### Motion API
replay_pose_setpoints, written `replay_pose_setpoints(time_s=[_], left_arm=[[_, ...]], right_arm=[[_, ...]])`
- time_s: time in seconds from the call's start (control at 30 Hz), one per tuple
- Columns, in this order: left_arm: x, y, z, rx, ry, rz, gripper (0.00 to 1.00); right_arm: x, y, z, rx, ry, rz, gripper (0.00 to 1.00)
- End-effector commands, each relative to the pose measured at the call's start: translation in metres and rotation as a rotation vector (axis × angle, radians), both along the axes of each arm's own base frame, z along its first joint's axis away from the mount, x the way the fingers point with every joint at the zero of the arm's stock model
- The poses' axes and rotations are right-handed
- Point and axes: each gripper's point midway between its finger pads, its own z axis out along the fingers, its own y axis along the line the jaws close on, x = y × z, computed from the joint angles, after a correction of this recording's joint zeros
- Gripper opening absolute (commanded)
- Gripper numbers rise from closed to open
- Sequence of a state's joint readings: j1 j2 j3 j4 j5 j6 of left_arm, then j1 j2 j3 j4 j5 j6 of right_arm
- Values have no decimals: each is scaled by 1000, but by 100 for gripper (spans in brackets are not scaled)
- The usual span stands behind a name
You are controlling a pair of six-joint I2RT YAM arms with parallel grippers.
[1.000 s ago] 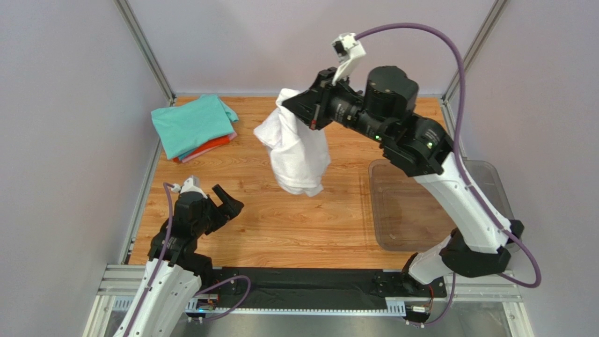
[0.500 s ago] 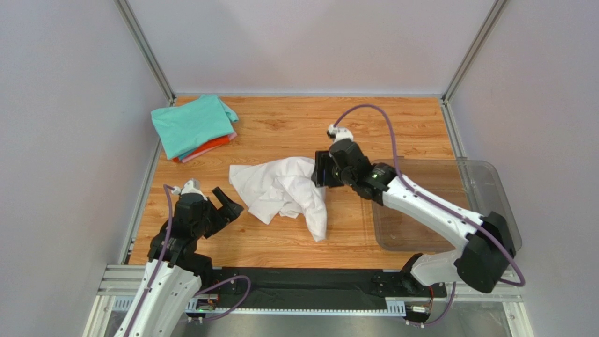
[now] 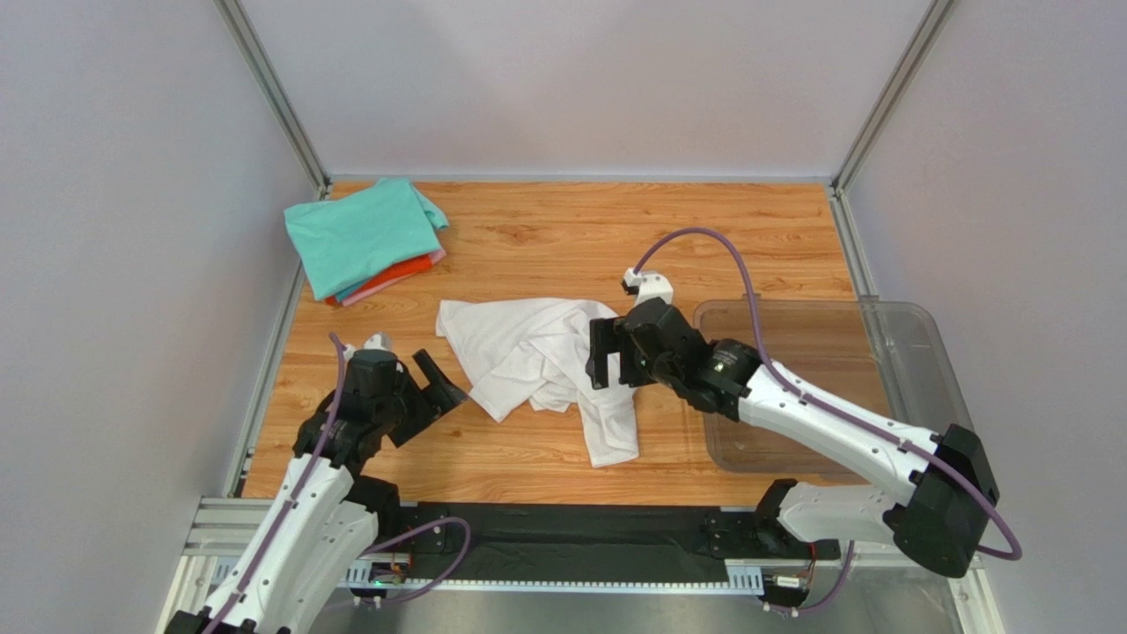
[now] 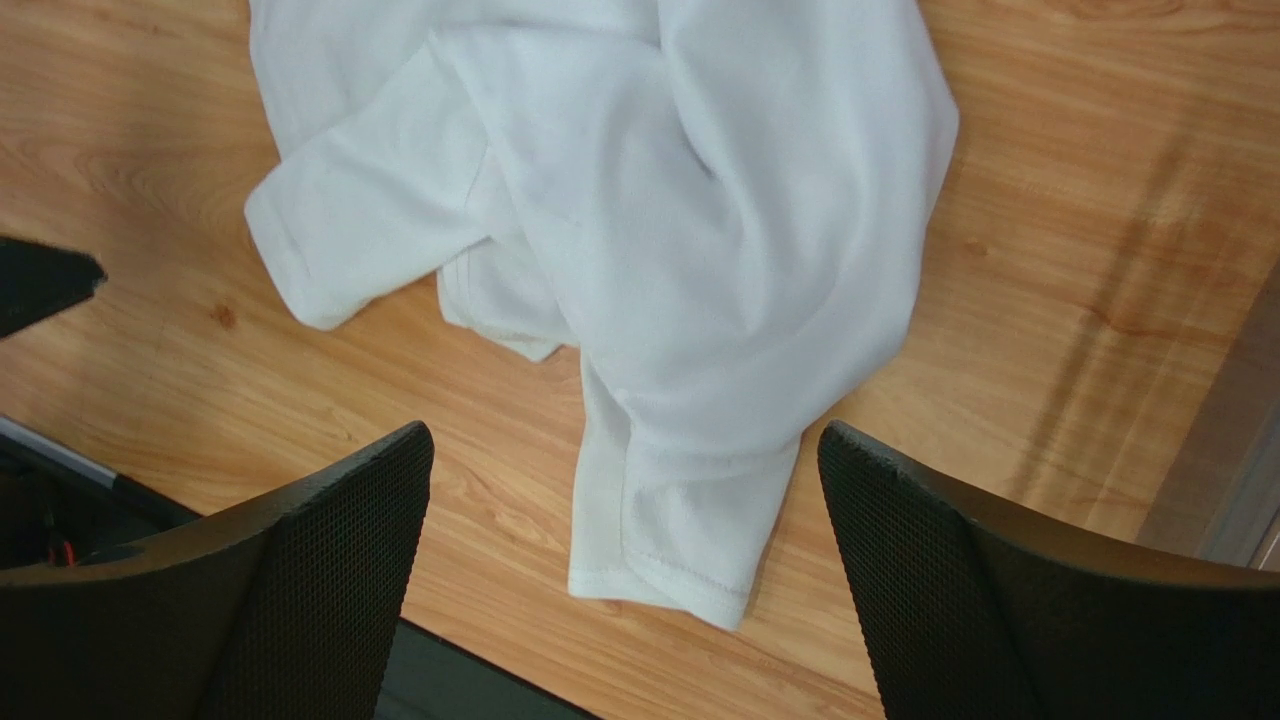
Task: Fold and stack the t-shirts
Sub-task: Move the tshirt to the center of the board, then flatten the tshirt out
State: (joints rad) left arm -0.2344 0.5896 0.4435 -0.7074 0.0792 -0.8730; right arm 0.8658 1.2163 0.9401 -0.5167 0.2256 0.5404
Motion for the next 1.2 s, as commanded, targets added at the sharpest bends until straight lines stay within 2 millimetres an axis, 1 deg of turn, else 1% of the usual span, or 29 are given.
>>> replay_pose_setpoints(time_s=[0.0, 0.03, 0.07, 0.1, 0.13, 0.17, 0.2, 0.23, 0.27, 0.3, 0.37, 0.4, 0.43, 0.47, 0.5, 0.53, 0.57, 0.6, 0.63, 0.67, 0.73, 0.77, 0.83, 0.87, 0.93, 1.1, 1.13, 1.17], left_arm=[[17, -17, 4, -62, -65, -66, 93], [20, -19, 4, -62, -72, -77, 92], [22, -20, -1, -57, -54, -81, 91], [30, -19, 3, -48, -77, -75, 88], [33, -18, 1, -36, -72, -71, 86], [35, -17, -6, -20, -37, -67, 84], [39, -16, -6, -8, -32, -64, 76], [41, -16, -9, 2, -18, -70, 74], [41, -15, -19, 13, 26, -71, 72], [45, -18, -19, 12, 31, -82, 70], [53, -24, -28, 7, 43, -114, 66], [57, -27, -29, 2, 44, -135, 64], [58, -30, -31, -5, 52, -151, 64], [58, -34, -38, -15, 82, -170, 63], [61, -39, -38, -35, 82, -189, 60], [61, -41, -44, -42, 103, -197, 57], [63, -44, -45, -56, 95, -207, 56], [63, -46, -47, -66, 100, -209, 56], [62, -47, -50, -73, 108, -211, 51], [63, -48, -52, -77, 107, -211, 50], [62, -48, -56, -75, 117, -208, 45], [62, -48, -56, -77, 118, -209, 32], [61, -48, -56, -76, 122, -212, 17], [59, -48, -56, -77, 127, -212, 7], [56, -46, -55, -73, 130, -211, 1], [49, -39, -49, -43, 119, -191, 0], [50, -37, -44, -38, 101, -186, 0], [45, -34, -45, -29, 110, -180, 0]], right_arm=[[-17, -8, -16, -35, 5, -34, 100], [-26, -8, -20, -44, 1, -24, 100], [-30, -9, -24, -43, 6, -23, 100], [-34, -9, -27, -36, 15, -27, 100], [-41, -6, -28, -22, 18, -16, 100], [-46, -11, -38, -36, 34, -18, 100], [-50, -11, -42, -29, 48, -27, 100], [-54, -13, -44, -27, 53, -29, 100], [-57, -14, -47, -31, 54, -33, 100], [-60, -18, -54, -29, 67, -50, 100], [-62, -19, -55, -8, 68, -58, 100], [-65, -21, -60, -7, 72, -59, 100], [-65, -21, -61, 1, 75, -62, 100], [-67, -22, -63, 3, 81, -59, 100], [-69, -24, -66, -3, 84, -60, 100], [-69, -25, -68, -5, 85, -62, 100], [-69, -26, -69, -7, 87, -65, 100], [-70, -27, -71, -10, 89, -67, 100], [-71, -28, -72, -11, 93, -68, 100], [-70, -27, -73, -7, 93, -70, 100], [-72, -27, -77, -10, 106, -67, 100], [-73, -26, -78, -10, 110, -66, 100], [-74, -26, -82, -22, 120, -63, 100], [-75, -27, -84, -24, 125, -66, 100], [-76, -25, -88, -29, 131, -61, 100], [-78, -17, -97, -42, 150, -48, 97], [-78, -17, -98, -49, 153, -45, 97], [-78, -15, -101, -59, 158, -45, 97]])
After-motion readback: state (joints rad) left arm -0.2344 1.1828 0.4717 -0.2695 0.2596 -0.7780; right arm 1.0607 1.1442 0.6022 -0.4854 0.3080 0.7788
